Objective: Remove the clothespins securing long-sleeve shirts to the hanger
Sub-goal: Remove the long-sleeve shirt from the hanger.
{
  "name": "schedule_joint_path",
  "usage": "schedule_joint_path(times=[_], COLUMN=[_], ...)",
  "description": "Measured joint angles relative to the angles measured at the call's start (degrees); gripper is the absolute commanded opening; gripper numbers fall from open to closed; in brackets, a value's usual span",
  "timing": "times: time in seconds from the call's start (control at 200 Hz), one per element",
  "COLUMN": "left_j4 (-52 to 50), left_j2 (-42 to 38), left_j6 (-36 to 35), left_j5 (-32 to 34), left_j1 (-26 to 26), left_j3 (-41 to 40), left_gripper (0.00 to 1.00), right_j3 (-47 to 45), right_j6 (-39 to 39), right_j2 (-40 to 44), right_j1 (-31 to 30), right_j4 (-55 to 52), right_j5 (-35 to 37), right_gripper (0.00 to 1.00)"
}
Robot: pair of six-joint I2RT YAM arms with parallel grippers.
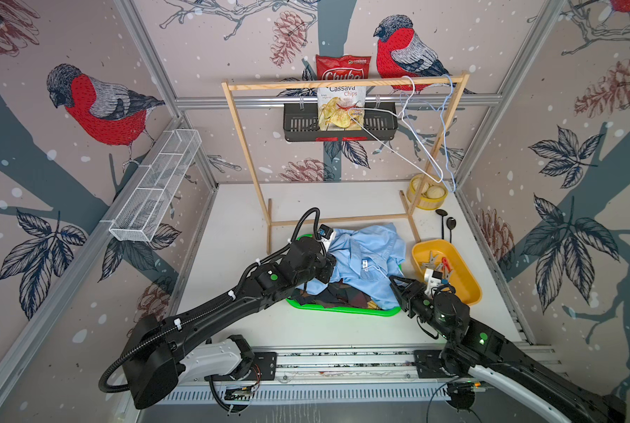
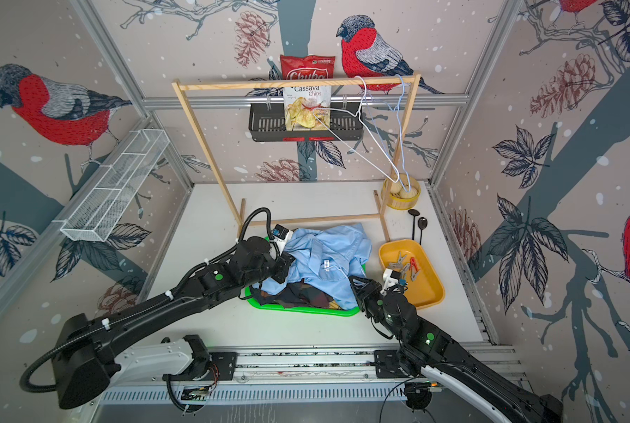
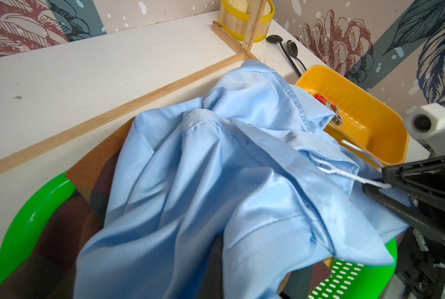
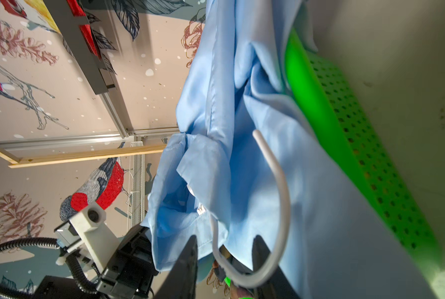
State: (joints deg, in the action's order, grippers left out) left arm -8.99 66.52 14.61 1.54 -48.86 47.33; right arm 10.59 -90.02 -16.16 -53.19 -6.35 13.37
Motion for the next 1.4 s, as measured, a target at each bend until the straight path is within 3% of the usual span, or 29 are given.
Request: schedule_joint_path(times=[0.396,0.601,0.681,0.806,0.991,1.066,1.147,1.192,1.402], left_j4=[0.1,0.7,1.5,2.4,2.7,2.8,3.4,3.5,4.0], left_j2=[-1.0,-2.8,-3.7,-3.9,-3.2,-2.9,-2.7,-2.6,-5.3], left_j6=[0.3,2.9,4.1,5.7,6.4,6.4,6.3,6.3,4.8], left_j5=[1.3,2.4,2.6,2.7,3.6,4.4,5.4,6.3,11.2], left_j1=[-5.3,-5.5,-5.7,-5.9,-6.8,-7.4,-8.5,-9.6,-14.9], left_j3=[-1.2,-4.6,-6.4,-8.1,-8.3,-8.3,-8.7,-8.9,-10.4], left_gripper=[0.0,0.0,0.0,0.0,0.01,0.11,0.42,0.54,0.78], right_j3=[-1.2,-1.4,-1.8,-2.1,2.1,5.7,8.9,10.6,17.5], right_j6=[-0.4,-0.5,-0.6,-1.2,1.5,3.5,5.8,6.8,11.9], right_j2=[-0.2,0.5,1.1,1.8,0.8,-0.6,-2.9,-4.5,-12.0], right_j1=[3.5,4.5,5.0,6.2,7.4,7.4,7.5,7.5,7.5], right_j4=[1.2,1.8,2.3,3.3,3.0,2.6,1.9,1.5,1.0], right_j5=[2.1,2.6,2.8,2.9,3.1,3.4,3.6,3.7,3.7], right_gripper=[0.21,0.19,0.15,0.0,0.0,0.0,0.0,0.0,0.0])
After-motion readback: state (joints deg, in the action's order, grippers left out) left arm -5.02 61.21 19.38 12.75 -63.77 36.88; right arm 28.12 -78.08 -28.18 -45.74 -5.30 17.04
